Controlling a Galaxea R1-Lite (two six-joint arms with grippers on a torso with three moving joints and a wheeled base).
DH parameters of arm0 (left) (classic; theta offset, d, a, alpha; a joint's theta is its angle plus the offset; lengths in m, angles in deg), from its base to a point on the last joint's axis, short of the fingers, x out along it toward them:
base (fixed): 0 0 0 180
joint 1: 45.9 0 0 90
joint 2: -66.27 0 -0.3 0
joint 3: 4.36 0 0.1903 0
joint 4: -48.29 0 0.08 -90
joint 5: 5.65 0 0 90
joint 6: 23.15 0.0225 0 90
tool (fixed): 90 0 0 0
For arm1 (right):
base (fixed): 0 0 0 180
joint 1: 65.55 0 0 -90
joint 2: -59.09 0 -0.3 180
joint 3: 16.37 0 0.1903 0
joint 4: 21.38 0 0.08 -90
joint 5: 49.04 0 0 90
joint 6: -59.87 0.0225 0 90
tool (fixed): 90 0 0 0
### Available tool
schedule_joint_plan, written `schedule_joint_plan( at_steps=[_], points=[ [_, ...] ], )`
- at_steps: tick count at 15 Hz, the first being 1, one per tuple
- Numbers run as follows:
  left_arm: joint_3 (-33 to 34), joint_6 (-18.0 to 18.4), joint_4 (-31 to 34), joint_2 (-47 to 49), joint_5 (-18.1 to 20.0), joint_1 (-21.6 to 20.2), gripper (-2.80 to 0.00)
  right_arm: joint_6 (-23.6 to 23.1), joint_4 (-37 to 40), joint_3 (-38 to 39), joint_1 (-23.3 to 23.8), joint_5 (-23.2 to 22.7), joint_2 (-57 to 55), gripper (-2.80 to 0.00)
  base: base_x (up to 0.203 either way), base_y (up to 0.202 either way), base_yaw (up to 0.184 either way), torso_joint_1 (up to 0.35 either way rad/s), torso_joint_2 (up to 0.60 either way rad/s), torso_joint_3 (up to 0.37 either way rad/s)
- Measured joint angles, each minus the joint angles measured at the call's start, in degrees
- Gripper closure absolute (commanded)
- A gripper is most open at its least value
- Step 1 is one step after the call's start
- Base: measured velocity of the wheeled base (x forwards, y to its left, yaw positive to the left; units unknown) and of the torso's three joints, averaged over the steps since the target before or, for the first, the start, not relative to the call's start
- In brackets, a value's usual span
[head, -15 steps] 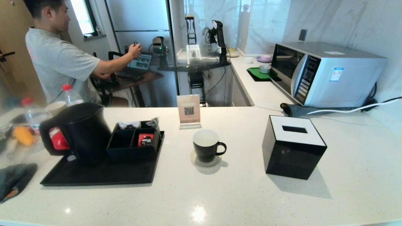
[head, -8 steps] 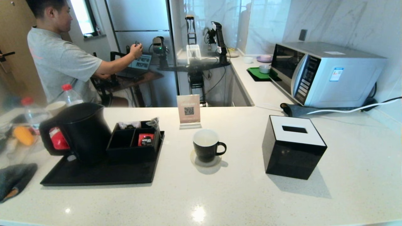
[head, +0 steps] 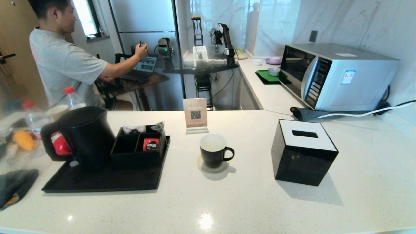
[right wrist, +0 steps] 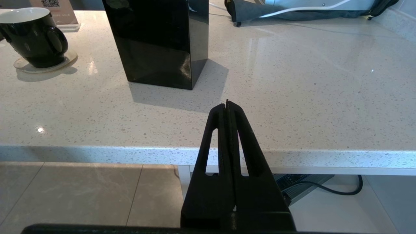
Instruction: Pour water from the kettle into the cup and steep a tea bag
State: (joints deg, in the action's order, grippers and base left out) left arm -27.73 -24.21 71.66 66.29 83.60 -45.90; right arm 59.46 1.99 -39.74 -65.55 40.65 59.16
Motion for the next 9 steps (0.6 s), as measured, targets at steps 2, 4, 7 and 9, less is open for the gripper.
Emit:
schedule_joint_plan(
  at_steps=[2, 4, 7, 9],
  points=[
    [0.0, -0.14, -0.05, 0.0, -0.01, -0.02, 0.0, 0.0, 0.0, 0.0, 0.0, -0.02, 0.0, 0.0, 0.0, 0.0, 0.0, 0.0, 0.0, 0.0],
    [0.0, -0.13, -0.05, 0.0, 0.0, -0.05, 0.0, 0.0, 0.0, 0.0, 0.0, -0.02, 0.0, 0.0, 0.0, 0.0, 0.0, 0.0, 0.0, 0.0],
    [0.0, 0.2, -0.18, 0.0, -0.07, -0.07, 0.0, 0.0, 0.0, 0.0, 0.0, -0.02, 0.0, 0.0, 0.0, 0.0, 0.0, 0.0, 0.0, 0.0],
    [-2.17, 1.01, 0.19, 0.11, -0.49, -0.07, 0.0, 0.0, 0.0, 0.0, 0.0, 0.0, 0.0, 0.0, 0.0, 0.0, 0.0, 0.0, 0.0, 0.0]
  ],
)
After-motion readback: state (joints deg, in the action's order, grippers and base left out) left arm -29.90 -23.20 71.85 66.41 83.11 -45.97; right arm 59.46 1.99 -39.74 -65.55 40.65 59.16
